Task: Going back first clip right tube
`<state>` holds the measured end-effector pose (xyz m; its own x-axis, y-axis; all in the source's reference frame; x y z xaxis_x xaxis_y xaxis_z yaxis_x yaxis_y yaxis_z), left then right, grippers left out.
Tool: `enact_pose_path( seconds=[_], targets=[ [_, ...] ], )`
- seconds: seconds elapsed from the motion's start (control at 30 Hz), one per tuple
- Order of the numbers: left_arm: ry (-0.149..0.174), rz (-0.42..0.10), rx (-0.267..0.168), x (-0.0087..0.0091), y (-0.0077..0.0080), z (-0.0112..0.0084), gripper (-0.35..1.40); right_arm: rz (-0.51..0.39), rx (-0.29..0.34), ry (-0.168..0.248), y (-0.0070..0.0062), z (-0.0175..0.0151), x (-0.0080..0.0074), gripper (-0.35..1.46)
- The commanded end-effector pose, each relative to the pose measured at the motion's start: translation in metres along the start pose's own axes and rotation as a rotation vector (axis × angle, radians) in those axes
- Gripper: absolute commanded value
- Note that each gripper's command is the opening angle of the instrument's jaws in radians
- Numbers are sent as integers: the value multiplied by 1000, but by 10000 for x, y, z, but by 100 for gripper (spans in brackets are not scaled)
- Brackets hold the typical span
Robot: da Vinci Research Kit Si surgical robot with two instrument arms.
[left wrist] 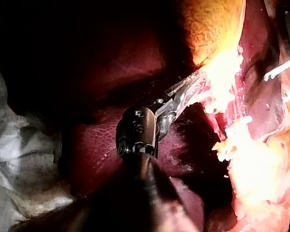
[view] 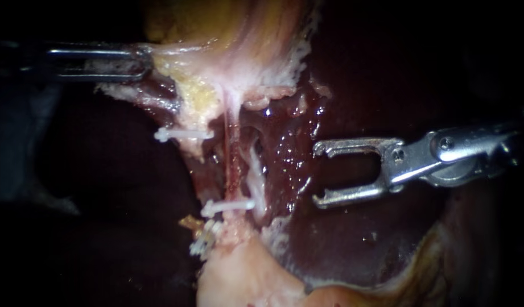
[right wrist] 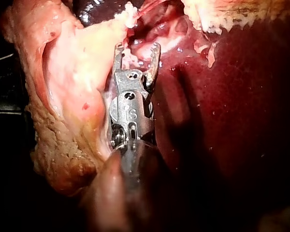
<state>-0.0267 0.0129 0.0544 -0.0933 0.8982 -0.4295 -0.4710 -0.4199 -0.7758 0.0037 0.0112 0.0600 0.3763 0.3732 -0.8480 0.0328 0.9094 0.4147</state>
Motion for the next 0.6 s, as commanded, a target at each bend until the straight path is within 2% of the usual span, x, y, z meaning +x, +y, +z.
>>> enact_pose_path(
  seconds=[0.03,0.27,0.6],
  targets=[
    [0,4,0,-2,-1,4,-35,0,0,0,0,0,0,50],
    [-5,11,-10,-13,-1,22,-35,0,0,0,0,0,0,50],
    [-6,11,-11,-12,-1,20,-35,0,0,0,-1,1,0,50]
  ],
)
